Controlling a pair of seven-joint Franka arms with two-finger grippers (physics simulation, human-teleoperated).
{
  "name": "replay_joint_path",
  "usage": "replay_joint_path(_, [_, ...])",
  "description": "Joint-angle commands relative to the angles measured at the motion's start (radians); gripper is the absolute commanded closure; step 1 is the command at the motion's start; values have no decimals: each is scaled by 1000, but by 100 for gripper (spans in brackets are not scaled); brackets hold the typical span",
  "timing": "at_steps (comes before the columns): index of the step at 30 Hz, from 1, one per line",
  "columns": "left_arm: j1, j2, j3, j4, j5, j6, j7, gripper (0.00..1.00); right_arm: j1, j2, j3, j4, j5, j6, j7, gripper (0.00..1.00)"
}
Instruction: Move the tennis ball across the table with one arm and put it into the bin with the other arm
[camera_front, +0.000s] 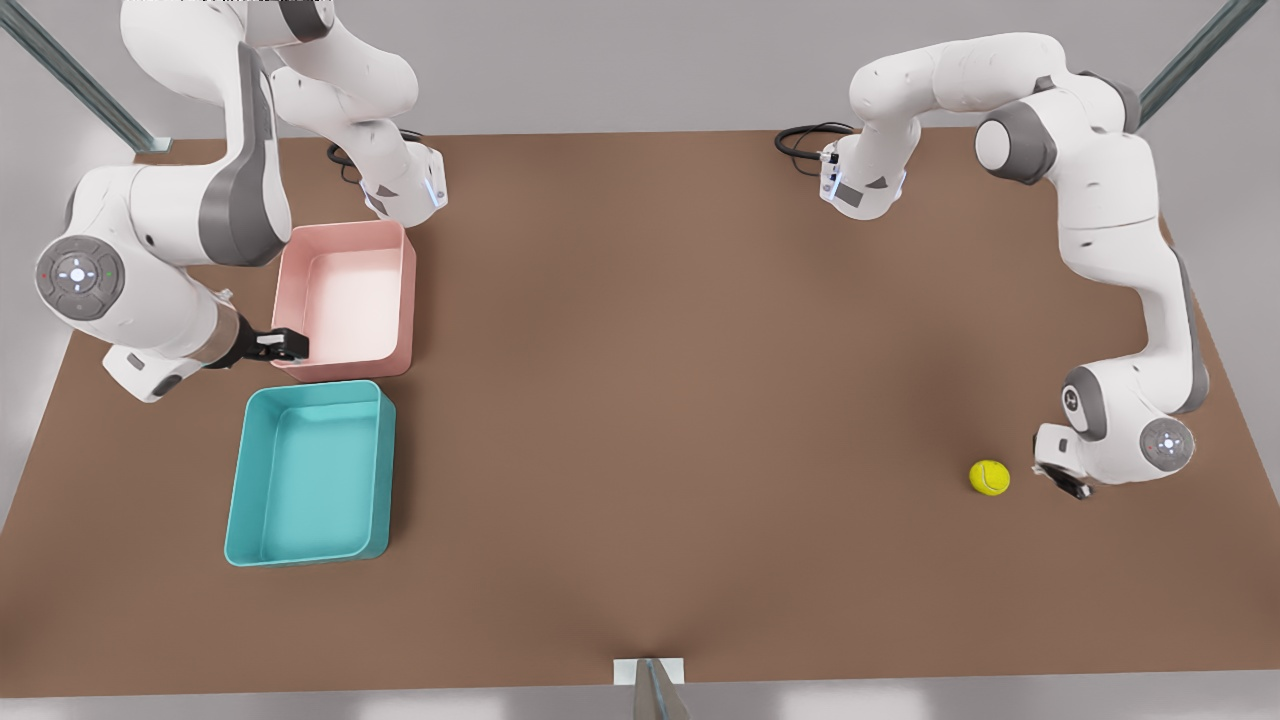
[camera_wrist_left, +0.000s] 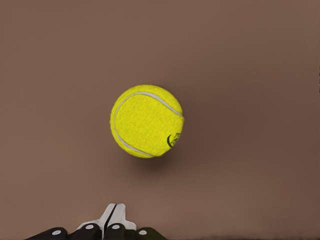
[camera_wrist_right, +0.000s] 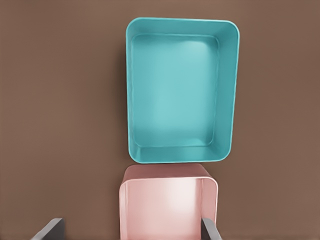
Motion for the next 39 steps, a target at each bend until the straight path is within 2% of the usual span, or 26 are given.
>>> replay_joint_path(1, [0, 5, -1, -15, 46, 75, 500, 79, 0, 9, 0, 5, 1, -2, -9, 0])
replay_joint_path(7, [1, 53, -12, -13, 49, 114, 617, 79, 0, 10, 0, 5, 1, -2, -12, 0])
replay_joint_path(16, [-2, 31, -30, -27, 46, 80, 545, 79, 1, 15, 0, 5, -1, -3, -12, 0])
replay_joint_path(19, [-67, 31, -30, -53, 46, 86, 209, 79, 2, 15, 1, 5, -1, -3, -12, 0])
replay_joint_path(21, [-138, -21, -145, -76, 46, 78, -421, 79, 2, 15, 1, 3, -1, -5, -12, 0])
replay_joint_path(22, [-150, -47, -189, -68, 12, 2, -659, 79, 2, 16, 1, 3, -1, -5, -12, 0])
replay_joint_path(23, [-150, -79, -200, -67, -194, -23, -777, 79, 2, 16, 1, 3, -1, -5, -12, 0])
replay_joint_path(25, [-147, -79, -199, -67, -276, -18, -854, 79, 2, 16, 1, 3, 1, -5, -12, 0])
replay_joint_path(27, [-150, -82, -199, -67, -219, -21, -863, 79, 2, 16, 1, 3, -1, -5, -10, 0])
replay_joint_path(29, [-173, -116, -199, -67, -219, -29, -1078, 79, 4, 18, 1, 3, 1, -5, -10, 0])
replay_joint_path(31, [-209, -190, -194, -54, -124, -150, -1360, 79, 4, 18, 1, 3, -1, -5, -10, 0])
replay_joint_path(32, [-233, -233, -196, -21, -80, -277, -1457, 79, 4, 18, 1, 3, -1, -5, -10, 0])
replay_joint_path(34, [-259, -283, -197, 234, -78, -734, -1561, 79, 4, 18, 1, 3, 1, -6, -10, 0])
replay_joint_path(36, [-295, -383, -216, 355, -80, -977, -1678, 79, 2, 18, 1, 3, 1, -6, -10, 0])
replay_joint_path(37, [-296, -408, -242, 387, -80, -1023, -1681, 79, 2, 18, 1, 3, 1, -6, -10, 0])
replay_joint_path(38, [-295, -426, -242, 381, -98, -1022, -1653, 39, 2, 18, 1, 3, 1, -6, -12, 0])
replay_joint_path(39, [-291, -469, -236, 277, -107, -999, -1640, 0, 2, 18, 1, 3, 1, -6, -12, 0])
